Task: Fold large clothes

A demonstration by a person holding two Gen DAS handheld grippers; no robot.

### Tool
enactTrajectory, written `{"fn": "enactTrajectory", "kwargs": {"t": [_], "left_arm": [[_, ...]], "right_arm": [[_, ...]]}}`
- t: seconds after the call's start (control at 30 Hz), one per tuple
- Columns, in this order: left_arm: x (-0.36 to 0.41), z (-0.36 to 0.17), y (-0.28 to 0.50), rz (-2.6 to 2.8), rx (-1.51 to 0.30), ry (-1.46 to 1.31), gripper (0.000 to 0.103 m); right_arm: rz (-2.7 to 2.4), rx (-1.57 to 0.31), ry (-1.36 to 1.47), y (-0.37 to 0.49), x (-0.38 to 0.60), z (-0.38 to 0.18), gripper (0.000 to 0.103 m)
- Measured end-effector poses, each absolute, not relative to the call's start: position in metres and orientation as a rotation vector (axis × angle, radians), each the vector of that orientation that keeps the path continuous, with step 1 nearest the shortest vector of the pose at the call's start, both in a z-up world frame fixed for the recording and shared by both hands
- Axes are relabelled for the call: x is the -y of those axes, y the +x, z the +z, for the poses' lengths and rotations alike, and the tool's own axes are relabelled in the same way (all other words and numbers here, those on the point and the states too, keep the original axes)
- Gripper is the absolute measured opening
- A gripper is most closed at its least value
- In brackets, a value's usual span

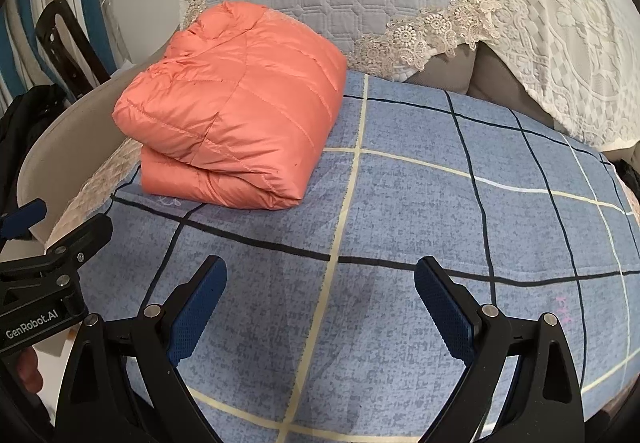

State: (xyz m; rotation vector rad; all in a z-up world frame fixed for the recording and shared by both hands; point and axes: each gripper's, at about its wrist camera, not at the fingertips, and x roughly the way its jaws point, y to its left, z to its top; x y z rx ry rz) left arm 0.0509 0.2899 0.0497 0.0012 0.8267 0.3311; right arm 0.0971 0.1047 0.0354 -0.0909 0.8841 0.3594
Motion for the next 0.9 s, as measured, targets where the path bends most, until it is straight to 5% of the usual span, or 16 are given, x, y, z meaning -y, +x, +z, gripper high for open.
{"fn": "enactTrajectory", "kwargs": {"t": [0.9], "left_arm": [[-0.2819,0.0522,0.0463,0.338,-0.808,0.05,0.102]], "right_arm": [[0.358,-0.89,-0.085,0.0967,-0.1018,0.0334,0.096]]}}
